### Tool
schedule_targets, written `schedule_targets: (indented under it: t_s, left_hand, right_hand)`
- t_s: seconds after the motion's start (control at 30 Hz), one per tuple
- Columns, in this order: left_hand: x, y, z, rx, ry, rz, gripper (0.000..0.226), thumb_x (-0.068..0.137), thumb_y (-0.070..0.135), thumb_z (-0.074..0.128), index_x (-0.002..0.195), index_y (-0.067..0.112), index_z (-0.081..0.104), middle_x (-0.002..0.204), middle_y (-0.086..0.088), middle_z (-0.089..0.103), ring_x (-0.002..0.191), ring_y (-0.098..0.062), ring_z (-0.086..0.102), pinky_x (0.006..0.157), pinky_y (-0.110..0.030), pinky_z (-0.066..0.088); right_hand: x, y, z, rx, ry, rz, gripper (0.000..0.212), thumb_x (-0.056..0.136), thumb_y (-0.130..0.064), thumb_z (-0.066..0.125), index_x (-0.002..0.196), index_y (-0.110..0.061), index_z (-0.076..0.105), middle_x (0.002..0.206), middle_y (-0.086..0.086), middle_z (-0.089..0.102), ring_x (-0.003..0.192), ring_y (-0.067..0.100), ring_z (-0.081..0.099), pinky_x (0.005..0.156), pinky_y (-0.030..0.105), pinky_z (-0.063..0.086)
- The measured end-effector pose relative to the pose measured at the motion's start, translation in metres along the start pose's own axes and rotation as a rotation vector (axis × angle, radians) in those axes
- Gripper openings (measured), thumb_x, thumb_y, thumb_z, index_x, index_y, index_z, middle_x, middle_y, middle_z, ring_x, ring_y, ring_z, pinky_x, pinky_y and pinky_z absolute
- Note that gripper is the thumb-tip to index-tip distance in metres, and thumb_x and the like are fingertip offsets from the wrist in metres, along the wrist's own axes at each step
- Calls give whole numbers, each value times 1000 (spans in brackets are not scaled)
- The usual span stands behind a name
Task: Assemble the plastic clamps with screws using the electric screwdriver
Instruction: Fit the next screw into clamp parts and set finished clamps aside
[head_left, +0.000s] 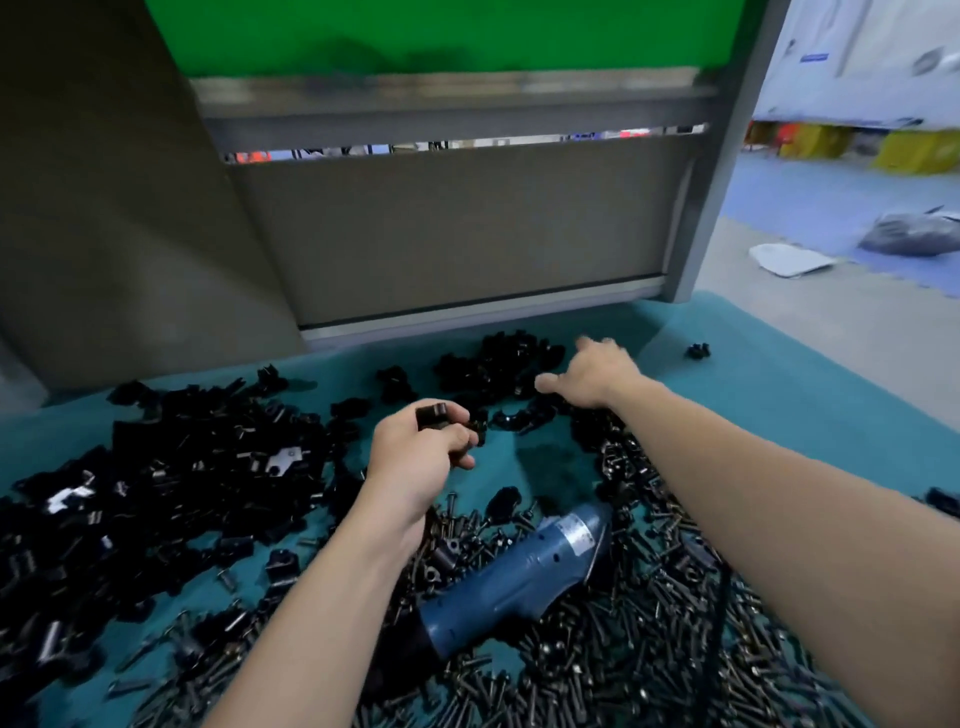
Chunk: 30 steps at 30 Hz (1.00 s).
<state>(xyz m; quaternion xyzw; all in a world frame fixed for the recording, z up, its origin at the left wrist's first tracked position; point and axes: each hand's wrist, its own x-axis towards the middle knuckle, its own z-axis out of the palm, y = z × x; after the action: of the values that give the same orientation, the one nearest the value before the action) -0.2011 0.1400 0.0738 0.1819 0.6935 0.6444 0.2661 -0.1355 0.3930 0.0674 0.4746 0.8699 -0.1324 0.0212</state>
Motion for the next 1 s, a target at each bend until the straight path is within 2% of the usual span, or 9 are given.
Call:
schedule_targets:
  t_s: [0.07, 0.13, 0.23, 0.33, 0.43, 0.63, 0.77, 0.87, 1.0]
  left_hand:
    - [3, -1, -1, 9, 6, -13, 22, 95, -9, 60, 88, 9, 71, 74, -7, 75, 53, -9, 64, 46, -14, 45]
    - [6, -5, -3, 4, 8, -28, 21, 95, -9, 60, 89, 8, 71, 73, -7, 75, 52, -9, 64, 45, -15, 45]
    - [12, -10, -6, 13, 11, -40, 20, 93, -7, 62, 90, 10, 73, 75, -7, 77, 55, -11, 65, 46, -16, 46]
    - [16, -13, -12, 24, 34, -63, 20, 92, -4, 65, 90, 13, 74, 82, -8, 79, 61, -12, 67, 50, -20, 48]
    - [16, -17, -17, 28, 49, -67, 18, 91, -4, 65, 91, 12, 74, 85, -11, 79, 59, -10, 67, 47, -16, 47]
    - [1, -22, -29, 31, 42, -62, 18, 91, -5, 65, 91, 11, 73, 81, -9, 78, 59, -12, 66, 48, -13, 46]
    - [-19, -18, -37, 32, 60, -9, 19, 93, -4, 64, 91, 13, 73, 86, -11, 79, 62, -12, 67, 54, -17, 48]
    - [-38, -14, -46, 21, 61, 33, 21, 93, -3, 65, 89, 16, 73, 86, -10, 79, 64, -13, 68, 57, -19, 49]
    - [-69, -15, -69, 36, 82, 88, 28, 94, -2, 66, 82, 22, 75, 83, -8, 78, 67, -17, 70, 72, -33, 55]
  right_hand:
    - [19, -9, 8, -55, -84, -97, 103, 88, -83, 48, 155, -5, 41, 173, 9, 12, 158, 37, 9, 126, 51, 18]
    - [36, -20, 18, -49, -143, -156, 110, 84, -87, 47, 161, -9, 30, 174, 5, 3, 159, 36, 4, 127, 52, 16]
    - [53, -43, 29, 88, -133, -241, 119, 73, -87, 63, 165, -32, 12, 171, 6, 20, 154, 36, 27, 120, 52, 32]
    - [57, -58, 30, 55, -145, -324, 105, 73, -77, 73, 159, -37, 28, 161, 10, 33, 140, 37, 46, 109, 45, 46]
    - [42, -59, 35, -68, -106, -398, 76, 83, -70, 68, 147, -34, 46, 147, 12, 43, 127, 37, 54, 96, 37, 49]
    - [-19, -48, 39, -172, -168, -515, 53, 94, -44, 69, 143, -36, 51, 139, 7, 52, 119, 32, 57, 99, 39, 49]
    - [-54, -43, 37, -22, -94, -521, 23, 94, -14, 67, 107, -32, 76, 103, -2, 73, 79, 13, 62, 71, 25, 48]
    - [-78, -44, 31, 146, -30, -460, 17, 95, -10, 69, 88, -21, 79, 84, -6, 74, 74, 12, 66, 59, 16, 46]
    - [-120, -50, 15, 560, -17, -358, 21, 97, -5, 64, 103, -23, 73, 80, -1, 68, 50, 1, 56, 43, 15, 39]
